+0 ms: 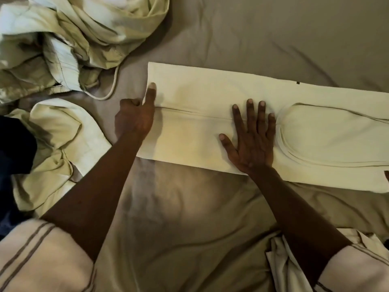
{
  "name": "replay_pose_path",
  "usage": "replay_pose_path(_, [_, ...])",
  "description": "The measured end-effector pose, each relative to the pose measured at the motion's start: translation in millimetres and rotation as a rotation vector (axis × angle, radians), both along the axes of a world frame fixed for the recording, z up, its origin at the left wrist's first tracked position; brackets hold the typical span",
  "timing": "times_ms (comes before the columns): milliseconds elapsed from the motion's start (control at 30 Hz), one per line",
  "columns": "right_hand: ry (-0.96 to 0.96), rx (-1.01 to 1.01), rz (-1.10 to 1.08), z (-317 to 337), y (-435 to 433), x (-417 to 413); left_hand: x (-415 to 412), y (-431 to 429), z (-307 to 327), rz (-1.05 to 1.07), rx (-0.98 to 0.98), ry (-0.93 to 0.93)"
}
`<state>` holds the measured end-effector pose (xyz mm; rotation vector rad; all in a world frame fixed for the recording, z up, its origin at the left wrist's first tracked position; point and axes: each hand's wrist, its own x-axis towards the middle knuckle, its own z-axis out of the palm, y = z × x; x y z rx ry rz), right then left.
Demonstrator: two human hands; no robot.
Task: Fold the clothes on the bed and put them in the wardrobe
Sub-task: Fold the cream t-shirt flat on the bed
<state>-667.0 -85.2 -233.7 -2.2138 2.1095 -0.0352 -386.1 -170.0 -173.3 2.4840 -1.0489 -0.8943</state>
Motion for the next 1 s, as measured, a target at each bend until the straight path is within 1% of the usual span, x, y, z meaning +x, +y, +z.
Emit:
replay_pose_path(100, [-0.013, 0.003, -0.002, 1, -1, -2, -6, -18, -1, -0.051, 0.056, 0.114])
replay_pose_path(233, [-0.052, -0.021, 0.009, 0, 2, -1, -4, -25, 4, -0.154, 0.109, 0.117])
replay_pose_path(267, [-0.073, -0.029, 0.015, 0, 4, -3, -4, -24, 9, -0.151, 0.102, 0.159])
replay_pose_path(333, [-0.108, -0.056, 0.017, -1, 4, -4, -7, -24, 28, -0.140, 0.088, 0.303])
replay_pose_path(367, [-0.136, -0.071, 0.010, -1, 5, -6, -12, -21, 37, -0.156, 0.069, 0.336])
replay_pose_path(400, [-0.175, -0.094, 0.002, -2, 6, -6, -17, -17, 46, -0.201, 0.042, 0.318])
replay_pose_path(433, [-0.241, -0.129, -0.011, -2, 6, -6, -26, -14, 55, -0.279, 0.023, 0.236])
replay_pose_path(467, [-0.332, -0.176, -0.027, 0, 7, -4, -35, -10, 62, -0.370, 0.015, 0.104])
replay_pose_path(533, [-0.567, -0.281, -0.109, 10, 9, 0, -66, 3, 74, -0.509, 0.013, -0.151])
replay_pose_path(567, [-0.711, -0.303, -0.178, 16, 11, 4, -83, 9, 78, -0.522, -0.002, -0.225])
replay_pose_path(600, [-0.875, -0.288, -0.256, 25, 12, 5, -103, 14, 80, -0.513, -0.024, -0.277])
replay_pose_path(667, [-1.269, -0.116, -0.438, 41, 7, 12, -139, 22, 77, -0.480, -0.057, -0.294])
replay_pose_path(700, [-1.462, -0.006, -0.538, 43, 3, 13, -156, 27, 75, -0.481, -0.058, -0.231])
replay_pose_path(733, [-1.632, 0.092, -0.641, 46, -1, 12, -171, 31, 71, -0.495, -0.039, -0.118])
replay_pose_path(767, [-1.750, 0.182, -0.727, 46, -4, 9, -185, 37, 68, -0.520, -0.004, 0.016])
replay_pose_path(833, [-1.826, 0.310, -0.786, 43, -10, -2, -199, 47, 61, -0.548, 0.045, 0.281])
replay_pose_path(867, [-1.826, 0.362, -0.778, 43, -12, -7, -199, 53, 55, -0.526, 0.013, 0.359])
replay_pose_path(900, [-1.823, 0.409, -0.765, 42, -13, -12, -195, 57, 51, -0.485, -0.042, 0.381])
replay_pose_path(933, [-1.785, 0.441, -0.766, 42, -16, -14, -188, 60, 48, -0.440, -0.104, 0.352])
replay_pose_path(1000, [-1.650, 0.425, -0.798, 41, -22, -14, -170, 62, 44, -0.346, -0.193, 0.175])
